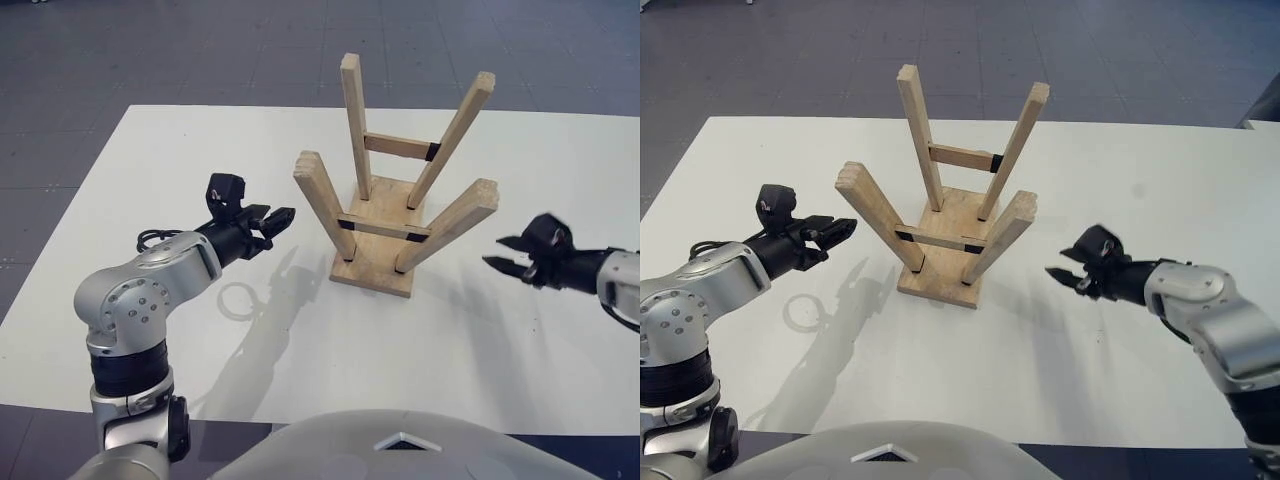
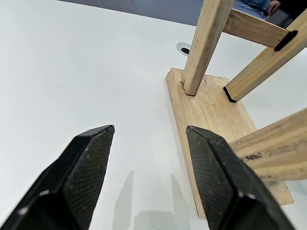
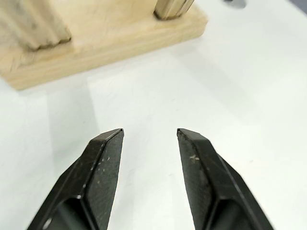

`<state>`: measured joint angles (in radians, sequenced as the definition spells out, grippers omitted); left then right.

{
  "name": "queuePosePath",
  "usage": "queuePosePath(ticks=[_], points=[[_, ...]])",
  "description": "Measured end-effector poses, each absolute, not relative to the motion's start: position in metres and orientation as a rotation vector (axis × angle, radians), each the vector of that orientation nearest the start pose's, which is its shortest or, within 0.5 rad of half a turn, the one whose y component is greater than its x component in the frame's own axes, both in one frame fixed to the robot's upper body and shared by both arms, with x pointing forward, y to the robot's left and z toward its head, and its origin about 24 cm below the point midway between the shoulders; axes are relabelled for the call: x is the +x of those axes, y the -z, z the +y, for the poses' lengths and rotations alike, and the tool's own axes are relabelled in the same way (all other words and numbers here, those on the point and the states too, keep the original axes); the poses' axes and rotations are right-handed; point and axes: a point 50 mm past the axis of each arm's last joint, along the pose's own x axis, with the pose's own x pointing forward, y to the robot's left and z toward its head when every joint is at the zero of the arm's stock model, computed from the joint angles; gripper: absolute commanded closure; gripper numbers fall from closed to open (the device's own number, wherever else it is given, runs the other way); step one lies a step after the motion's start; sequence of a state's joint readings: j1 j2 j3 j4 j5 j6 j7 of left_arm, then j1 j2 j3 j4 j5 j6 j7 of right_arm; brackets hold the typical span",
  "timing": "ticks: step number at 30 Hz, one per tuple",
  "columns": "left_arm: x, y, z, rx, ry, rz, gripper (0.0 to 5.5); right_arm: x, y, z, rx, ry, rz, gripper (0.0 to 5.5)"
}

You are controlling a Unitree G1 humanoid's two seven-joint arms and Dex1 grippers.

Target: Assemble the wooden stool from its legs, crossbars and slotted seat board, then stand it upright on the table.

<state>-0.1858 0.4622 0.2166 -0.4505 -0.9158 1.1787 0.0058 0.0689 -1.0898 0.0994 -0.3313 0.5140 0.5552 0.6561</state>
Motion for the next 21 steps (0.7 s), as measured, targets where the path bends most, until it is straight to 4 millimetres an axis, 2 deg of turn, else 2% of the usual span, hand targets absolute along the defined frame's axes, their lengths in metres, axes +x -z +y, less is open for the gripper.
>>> queuePosePath(ticks=[5,8,13,15,21], points=[[0.249,-0.121,0.190,-0.199,0.359,0.496,2.71,0.207,-0.084,-0.240,-0.521,-0.865,0.668,2.28],[0.250,-0.121,0.190,-0.194,0.347,0.492,2.71,0.201,-0.068,-0.240,-0.612,-0.905,0.726,2.25],[0.257,-0.129,0.193,-0.108,0.284,0.448,2.71,0.214,-0.064,-0.222,-0.754,-0.989,0.664,2.25],[0.261,-0.142,0.195,-0.080,0.244,0.380,2.71,0.224,-0.064,-0.203,-0.800,-1.048,0.613,2.25],[0.268,-0.176,0.216,-0.077,0.115,0.231,2.71,0.229,-0.061,-0.130,-0.675,-1.269,0.519,2.25]])
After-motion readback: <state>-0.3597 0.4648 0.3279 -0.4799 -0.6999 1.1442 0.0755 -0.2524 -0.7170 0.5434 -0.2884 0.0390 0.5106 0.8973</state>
